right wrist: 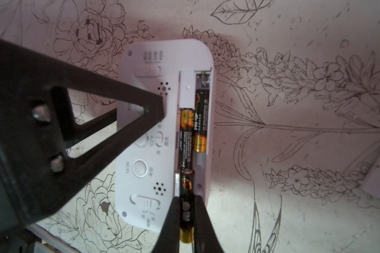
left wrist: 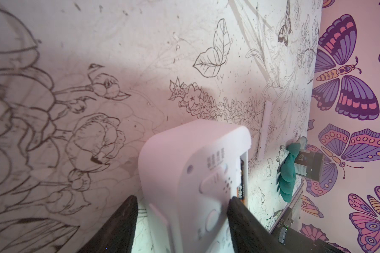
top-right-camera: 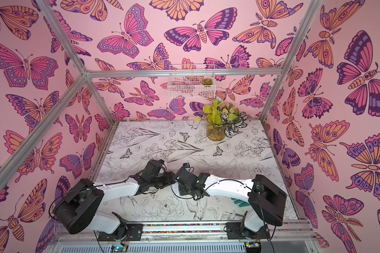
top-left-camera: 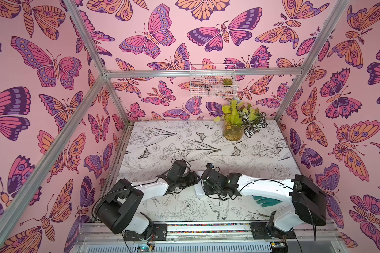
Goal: Insert the battery into the alarm
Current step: Install the battery in the alarm.
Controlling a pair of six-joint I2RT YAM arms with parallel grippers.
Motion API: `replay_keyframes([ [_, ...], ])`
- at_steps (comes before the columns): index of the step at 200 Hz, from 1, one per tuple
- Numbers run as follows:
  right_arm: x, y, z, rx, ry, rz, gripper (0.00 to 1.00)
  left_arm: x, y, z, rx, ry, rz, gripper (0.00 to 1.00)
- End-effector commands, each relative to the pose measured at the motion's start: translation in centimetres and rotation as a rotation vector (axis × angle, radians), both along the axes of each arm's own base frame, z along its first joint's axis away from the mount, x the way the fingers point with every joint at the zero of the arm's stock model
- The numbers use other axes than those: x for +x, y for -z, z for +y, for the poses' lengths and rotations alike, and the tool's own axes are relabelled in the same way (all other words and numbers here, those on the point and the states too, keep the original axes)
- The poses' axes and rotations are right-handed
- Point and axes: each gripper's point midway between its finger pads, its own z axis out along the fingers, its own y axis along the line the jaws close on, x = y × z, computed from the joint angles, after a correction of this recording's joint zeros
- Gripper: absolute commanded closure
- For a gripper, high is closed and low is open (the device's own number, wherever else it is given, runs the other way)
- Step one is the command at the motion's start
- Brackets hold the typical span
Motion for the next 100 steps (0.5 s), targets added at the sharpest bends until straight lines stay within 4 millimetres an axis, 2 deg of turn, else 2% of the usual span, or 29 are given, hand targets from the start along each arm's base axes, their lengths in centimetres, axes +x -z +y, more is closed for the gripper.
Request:
replay_keyframes([
  [1, 0.1, -0.3, -0.2, -0.027, 0.013, -0.007, 0.87, -1.9, 2.2, 1.3, 0.072, 0.010, 0.076, 0.33],
  [55, 0.1, -0.5, 0.0, -0.016, 0.013, -0.006, 0.83, -1.9, 2.2, 1.3, 0.073, 0.010, 0.076, 0.33],
  [57, 0.1, 0.3, 0.0, -0.035, 0.013, 0.004, 0.83, -1.9, 2.2, 1.3, 0.073, 0.009, 0.076, 0.33],
  [61, 0.1, 0.5, 0.0, -0.041, 0.013, 0.007, 0.82, -1.9, 2.2, 1.3, 0.073, 0.009, 0.077, 0.33],
  [100, 0.1, 0.5, 0.1, -0.041, 0.011, 0.008, 0.80, -2.0, 2.2, 1.3, 0.074, 0.010, 0.077, 0.33],
])
